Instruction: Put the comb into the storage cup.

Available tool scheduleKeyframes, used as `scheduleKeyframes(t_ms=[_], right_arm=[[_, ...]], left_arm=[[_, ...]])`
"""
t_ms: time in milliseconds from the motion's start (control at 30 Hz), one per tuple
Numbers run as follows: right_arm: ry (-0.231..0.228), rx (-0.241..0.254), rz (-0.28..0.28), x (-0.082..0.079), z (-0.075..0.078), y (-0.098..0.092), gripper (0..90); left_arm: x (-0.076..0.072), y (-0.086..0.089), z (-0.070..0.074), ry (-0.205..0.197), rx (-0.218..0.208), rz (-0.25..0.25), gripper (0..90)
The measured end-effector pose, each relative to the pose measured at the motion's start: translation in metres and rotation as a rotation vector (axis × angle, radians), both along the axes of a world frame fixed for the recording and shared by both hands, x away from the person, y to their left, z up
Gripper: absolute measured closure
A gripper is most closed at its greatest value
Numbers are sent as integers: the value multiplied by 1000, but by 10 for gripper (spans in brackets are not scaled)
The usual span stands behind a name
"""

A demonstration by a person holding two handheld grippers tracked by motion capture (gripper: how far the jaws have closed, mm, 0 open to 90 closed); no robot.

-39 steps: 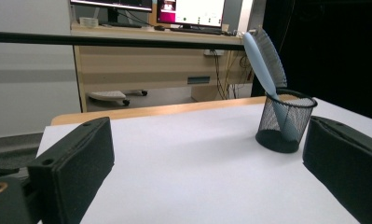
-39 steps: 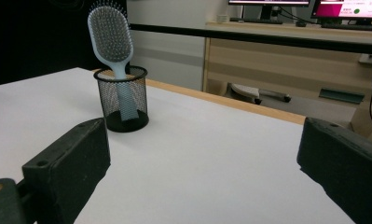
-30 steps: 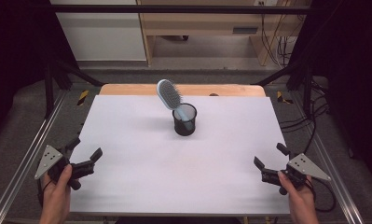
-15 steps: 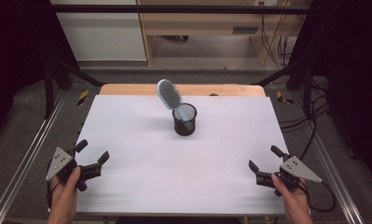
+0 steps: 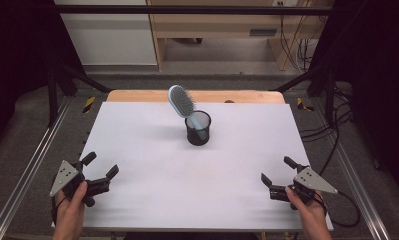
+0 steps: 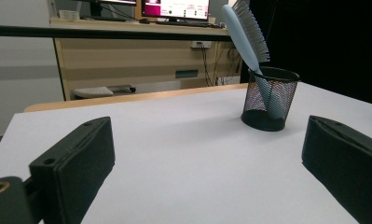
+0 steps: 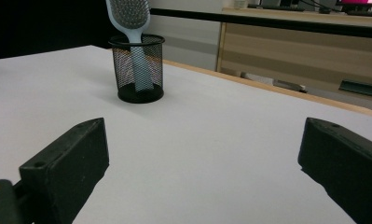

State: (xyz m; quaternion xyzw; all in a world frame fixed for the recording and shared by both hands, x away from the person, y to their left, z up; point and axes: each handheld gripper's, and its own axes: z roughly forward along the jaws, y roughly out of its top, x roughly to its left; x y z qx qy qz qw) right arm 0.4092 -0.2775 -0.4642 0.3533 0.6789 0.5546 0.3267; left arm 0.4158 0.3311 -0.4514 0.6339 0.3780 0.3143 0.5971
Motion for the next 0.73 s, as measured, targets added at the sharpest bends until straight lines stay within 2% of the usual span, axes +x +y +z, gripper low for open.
scheduleKeyframes(t_ms=[433, 533, 733], right_arm=[[-2, -2, 35, 2, -1, 9, 21], [-1, 7, 44, 5, 0, 13, 22], [7, -18, 56, 10, -2, 20, 23]], left_arm=[[-2, -13, -1, -11, 19, -47, 22], [-4, -16, 0, -11, 11, -49, 22], [-5, -14, 6, -28, -21, -21, 22]])
